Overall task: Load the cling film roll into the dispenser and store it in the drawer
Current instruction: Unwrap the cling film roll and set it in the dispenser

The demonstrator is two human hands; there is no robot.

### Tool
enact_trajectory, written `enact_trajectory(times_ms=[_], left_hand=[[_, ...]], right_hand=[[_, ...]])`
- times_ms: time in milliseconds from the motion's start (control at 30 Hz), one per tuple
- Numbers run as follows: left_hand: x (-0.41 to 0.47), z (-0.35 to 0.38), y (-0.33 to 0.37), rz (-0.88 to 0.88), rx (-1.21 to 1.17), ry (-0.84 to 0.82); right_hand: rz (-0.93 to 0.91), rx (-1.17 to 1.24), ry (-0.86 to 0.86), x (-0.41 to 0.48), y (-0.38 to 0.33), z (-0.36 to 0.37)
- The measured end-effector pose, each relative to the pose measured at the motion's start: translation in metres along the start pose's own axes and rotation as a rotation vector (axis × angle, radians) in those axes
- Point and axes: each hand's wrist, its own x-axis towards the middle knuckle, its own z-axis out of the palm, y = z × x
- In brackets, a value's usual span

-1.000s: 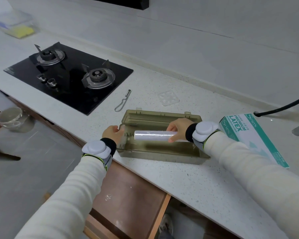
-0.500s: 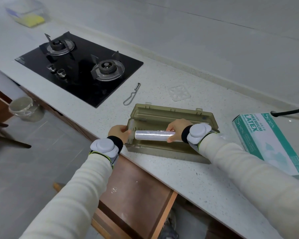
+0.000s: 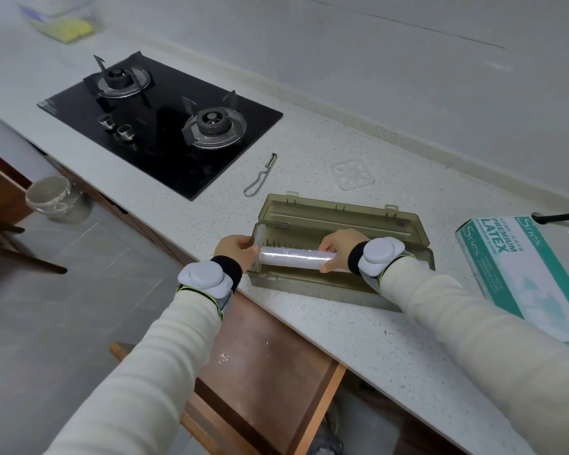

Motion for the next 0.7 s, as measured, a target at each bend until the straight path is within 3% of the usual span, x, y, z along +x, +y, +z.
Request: enact_trajectory(times_ms=[700], left_hand=[[0.000, 0.003, -0.002, 0.014, 0.040, 0.006]], right_hand=[[0.016, 0.061, -0.008, 0.006, 0.000, 0.013]])
